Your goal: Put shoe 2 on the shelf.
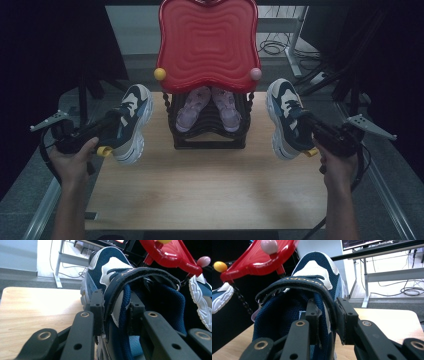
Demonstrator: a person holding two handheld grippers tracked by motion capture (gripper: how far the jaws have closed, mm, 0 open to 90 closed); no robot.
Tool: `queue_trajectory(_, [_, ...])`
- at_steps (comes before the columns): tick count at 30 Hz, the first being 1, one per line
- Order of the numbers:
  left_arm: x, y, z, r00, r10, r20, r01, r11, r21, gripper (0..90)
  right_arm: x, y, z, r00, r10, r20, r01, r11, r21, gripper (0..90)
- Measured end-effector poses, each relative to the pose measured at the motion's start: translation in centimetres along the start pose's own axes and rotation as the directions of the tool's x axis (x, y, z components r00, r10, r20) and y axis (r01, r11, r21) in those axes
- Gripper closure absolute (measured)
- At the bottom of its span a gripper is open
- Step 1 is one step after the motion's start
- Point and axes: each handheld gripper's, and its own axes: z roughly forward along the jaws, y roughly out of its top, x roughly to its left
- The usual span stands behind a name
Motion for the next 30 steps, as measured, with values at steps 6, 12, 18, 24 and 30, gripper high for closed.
queue_trajectory(6, [-0.2, 0.7, 0.0, 1.0, 0.001, 0.007, -0.001, 0.9999, -0.017, 72.5, 0.2, 1.0, 0.1, 1.0, -0.001, -0.002, 0.001, 1.0, -0.017, 73.4])
queue_trajectory(12, [-0.3, 1.6, -0.2, 0.9999, 0.0, 0.015, 0.001, 0.9989, -0.047, 72.5, 0.3, 1.9, 0.2, 0.9998, 0.008, -0.018, -0.009, 1.0, -0.03, 73.5])
queue_trajectory(18, [-0.4, 2.5, 0.2, 1.0, 0.002, 0.007, -0.002, 0.998, -0.063, 72.5, 0.4, 2.9, 0.6, 0.9998, 0.008, -0.021, -0.008, 0.999, -0.037, 73.5])
queue_trajectory(24, [-0.5, 3.4, 0.9, 0.9998, -0.002, 0.018, 0.003, 0.9973, -0.073, 72.5, 0.2, 4.0, 1.0, 0.9995, 0.021, -0.023, -0.022, 0.999, -0.045, 73.4])
queue_trajectory(30, [-0.5, 4.2, 1.4, 0.9996, -0.013, 0.025, 0.015, 0.9952, -0.096, 72.5, 0.1, 5.2, 1.4, 0.9994, 0.027, -0.021, -0.028, 0.999, -0.046, 73.4])
